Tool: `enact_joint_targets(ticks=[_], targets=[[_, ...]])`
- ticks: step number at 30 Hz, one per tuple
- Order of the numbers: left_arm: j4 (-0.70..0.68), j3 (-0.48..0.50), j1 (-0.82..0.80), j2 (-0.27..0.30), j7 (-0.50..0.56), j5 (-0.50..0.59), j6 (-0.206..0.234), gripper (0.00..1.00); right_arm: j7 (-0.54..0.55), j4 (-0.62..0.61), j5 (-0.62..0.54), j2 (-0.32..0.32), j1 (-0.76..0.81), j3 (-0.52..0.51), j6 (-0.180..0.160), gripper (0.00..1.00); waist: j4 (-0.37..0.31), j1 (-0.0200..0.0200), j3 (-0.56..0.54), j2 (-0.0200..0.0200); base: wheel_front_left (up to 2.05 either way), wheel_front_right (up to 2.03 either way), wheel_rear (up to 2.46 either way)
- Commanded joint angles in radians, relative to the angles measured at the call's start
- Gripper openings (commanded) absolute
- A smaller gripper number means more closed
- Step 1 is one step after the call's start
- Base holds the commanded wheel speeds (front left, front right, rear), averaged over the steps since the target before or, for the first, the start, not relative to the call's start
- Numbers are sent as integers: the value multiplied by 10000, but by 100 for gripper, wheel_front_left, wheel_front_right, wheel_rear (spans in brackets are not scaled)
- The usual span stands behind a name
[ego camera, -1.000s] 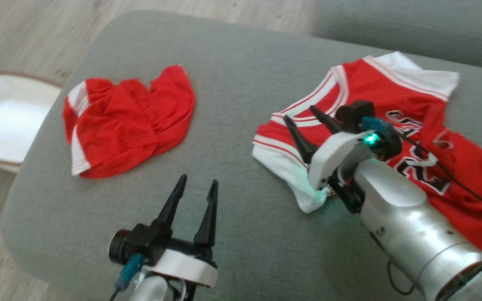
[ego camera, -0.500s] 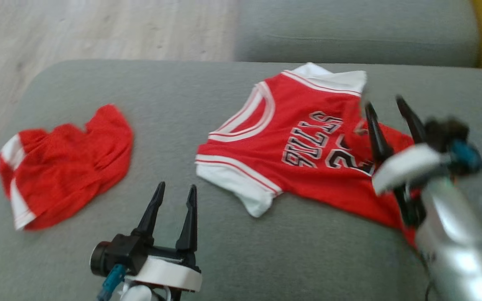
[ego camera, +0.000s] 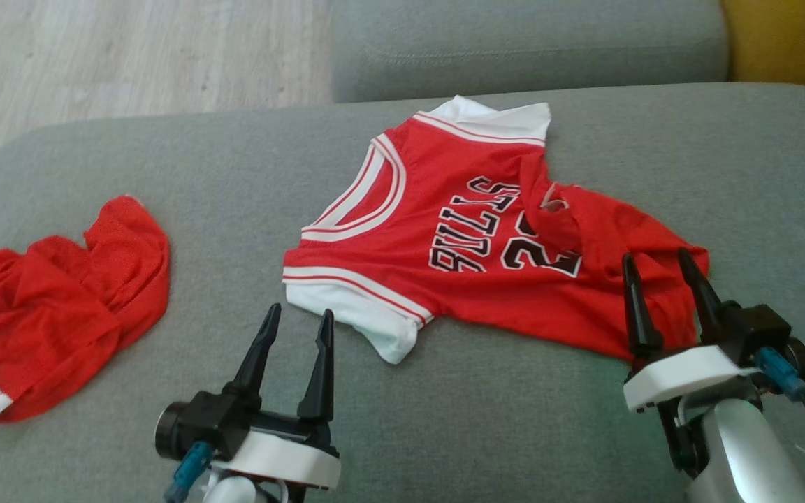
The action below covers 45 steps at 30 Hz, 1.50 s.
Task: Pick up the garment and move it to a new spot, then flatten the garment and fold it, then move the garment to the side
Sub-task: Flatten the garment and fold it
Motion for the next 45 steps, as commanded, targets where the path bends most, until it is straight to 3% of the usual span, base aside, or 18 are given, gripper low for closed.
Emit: enact_joint_targets(ticks=[1,8,18,19,20,28,42,45], targets=[[-336,213,-484,1,-51,101,-39,100,-108,-343,-175,69,-509,182,75,100,155,-1,144,0,0,0,0],[-251,80,-685,1,-51,25,-36,100,179,444,-1460,72,-1432,-163,75,100,831,-1,629,0,0,0,0],[-166,-188,-995,1,-51,-82,-79,100,951,2972,-3436,-339,-3204,-613,75,100,1633,-1,1217,0,0,0,0],[-162,-219,-1027,1,-51,-89,-78,100,1012,3205,-3642,-403,-3341,-701,75,83,1690,-1,1250,0,0,0,0],[-158,-236,-1051,1,-51,-97,-65,100,1023,3392,-3805,-441,-3475,-806,75,0,1730,-1,1271,0,0,0,0],[-162,-263,-1079,1,-51,-116,-8,100,726,4058,-4346,-921,-4606,-1646,75,0,1823,-1,1392,0,0,0,0],[-194,-721,-1523,1,-51,-344,-88,100,1542,4973,-5158,-4035,-8419,-1984,75,0,2470,-1,2255,0,0,0,0],[-193,-750,-1588,1,-51,-414,-66,100,1780,5315,-5379,-4395,-8888,-2129,75,0,2716,-1,2471,0,0,0,0]])
